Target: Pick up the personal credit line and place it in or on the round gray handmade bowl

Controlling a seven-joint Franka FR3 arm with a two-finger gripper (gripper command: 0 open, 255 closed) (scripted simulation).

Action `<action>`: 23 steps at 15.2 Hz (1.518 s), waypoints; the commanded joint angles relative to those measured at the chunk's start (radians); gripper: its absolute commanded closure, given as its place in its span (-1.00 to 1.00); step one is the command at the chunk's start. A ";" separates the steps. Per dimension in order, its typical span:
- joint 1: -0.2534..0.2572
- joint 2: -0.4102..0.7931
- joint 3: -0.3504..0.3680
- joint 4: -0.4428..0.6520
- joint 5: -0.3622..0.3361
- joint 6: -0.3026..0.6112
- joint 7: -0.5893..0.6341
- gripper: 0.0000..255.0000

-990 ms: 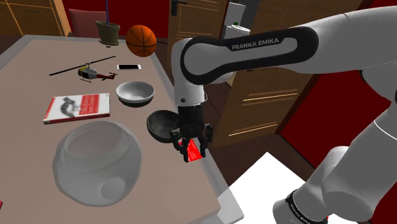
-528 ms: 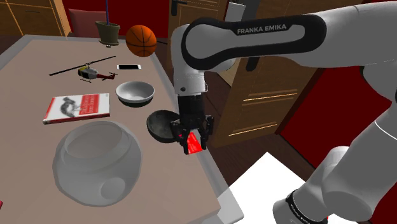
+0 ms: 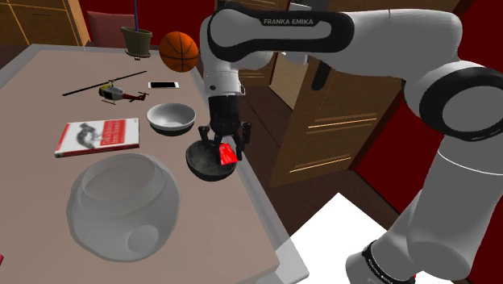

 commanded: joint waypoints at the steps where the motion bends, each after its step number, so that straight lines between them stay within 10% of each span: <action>1: -0.002 0.086 -0.009 0.120 -0.026 -0.041 0.000 1.00; 5: 0.009 0.287 -0.022 0.438 -0.071 -0.165 0.012 1.00; 23: 0.005 0.285 -0.034 0.234 -0.082 0.028 -0.049 1.00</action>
